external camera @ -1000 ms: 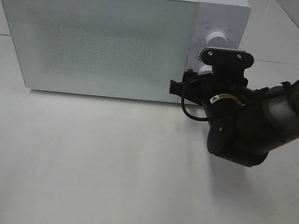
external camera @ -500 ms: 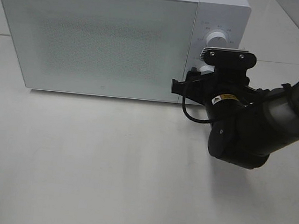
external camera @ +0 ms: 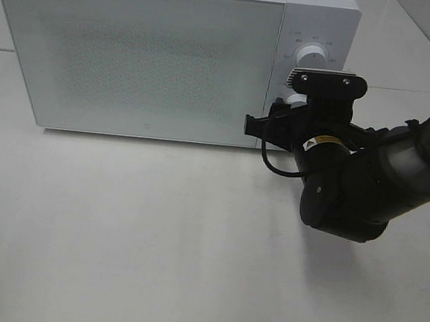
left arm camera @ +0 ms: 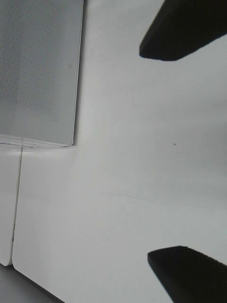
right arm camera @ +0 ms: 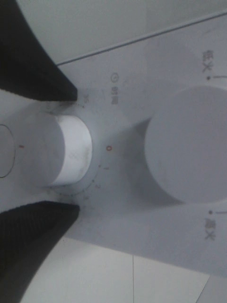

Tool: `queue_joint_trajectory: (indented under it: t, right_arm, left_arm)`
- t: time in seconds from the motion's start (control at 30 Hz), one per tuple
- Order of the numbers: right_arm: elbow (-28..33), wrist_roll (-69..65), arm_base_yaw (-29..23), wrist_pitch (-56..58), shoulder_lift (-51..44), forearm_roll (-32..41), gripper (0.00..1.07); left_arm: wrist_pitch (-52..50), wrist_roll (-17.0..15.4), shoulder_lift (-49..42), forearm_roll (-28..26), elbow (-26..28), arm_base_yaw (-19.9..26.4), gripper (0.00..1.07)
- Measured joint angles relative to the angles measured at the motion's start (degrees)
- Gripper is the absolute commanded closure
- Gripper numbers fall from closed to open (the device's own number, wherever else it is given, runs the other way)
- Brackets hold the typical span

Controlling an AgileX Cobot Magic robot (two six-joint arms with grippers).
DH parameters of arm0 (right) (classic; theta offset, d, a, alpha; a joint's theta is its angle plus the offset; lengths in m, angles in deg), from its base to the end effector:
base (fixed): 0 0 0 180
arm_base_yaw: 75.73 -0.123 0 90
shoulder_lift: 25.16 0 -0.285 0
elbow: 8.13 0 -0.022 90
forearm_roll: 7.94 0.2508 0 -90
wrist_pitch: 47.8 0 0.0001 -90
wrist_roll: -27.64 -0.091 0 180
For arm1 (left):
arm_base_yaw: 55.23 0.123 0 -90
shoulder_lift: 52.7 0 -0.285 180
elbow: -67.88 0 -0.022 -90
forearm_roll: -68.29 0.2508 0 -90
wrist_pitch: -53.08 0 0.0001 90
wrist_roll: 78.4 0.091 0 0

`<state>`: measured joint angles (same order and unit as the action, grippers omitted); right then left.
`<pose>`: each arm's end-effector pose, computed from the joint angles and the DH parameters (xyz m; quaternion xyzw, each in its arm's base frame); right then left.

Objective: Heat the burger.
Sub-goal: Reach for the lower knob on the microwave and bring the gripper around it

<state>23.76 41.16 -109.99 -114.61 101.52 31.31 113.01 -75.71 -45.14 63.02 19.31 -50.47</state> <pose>0.3238 0.1565 0.1164 0.0095 0.7437 -0.0094 0.6683 -0.0044 -0.0076 0.2787 -0.0138 0.8473 -0.0115 0.5308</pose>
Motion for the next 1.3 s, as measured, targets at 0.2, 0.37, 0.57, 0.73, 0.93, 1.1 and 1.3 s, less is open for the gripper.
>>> queue_joint_trajectory:
  t: [0.2, 0.37, 0.57, 0.73, 0.93, 1.1, 1.3]
  right_arm:
    - [0.0, -0.3, 0.4, 0.5, 0.0, -0.8, 0.88]
    - [0.3, -0.4, 0.7, 0.4, 0.0, -1.6, 1.01]
    - [0.3, -1.0, 0.7, 0.3, 0.0, -1.7, 1.0]
    - [0.3, -3.8, 0.7, 0.1, 0.0, -2.0, 1.0]
    - [0.5, -12.8, 1.0, 0.0, 0.0, -3.1, 1.0]
    - [0.6, -22.9, 1.1, -0.9, 0.3, -3.7, 1.0]
    - [0.9, -37.1, 1.1, -1.2, 0.3, -4.2, 1.0]
  left_arm:
    - [0.0, 0.0, 0.0, 0.0, 0.0, 0.0, 0.04]
    - [0.0, 0.0, 0.0, 0.0, 0.0, 0.0, 0.04]
    - [0.0, 0.0, 0.0, 0.0, 0.0, 0.0, 0.04]
    - [0.0, 0.0, 0.0, 0.0, 0.0, 0.0, 0.04]
    - [0.0, 0.0, 0.0, 0.0, 0.0, 0.0, 0.04]
    - [0.0, 0.0, 0.0, 0.0, 0.0, 0.0, 0.04]
    - [0.0, 0.0, 0.0, 0.0, 0.0, 0.0, 0.04]
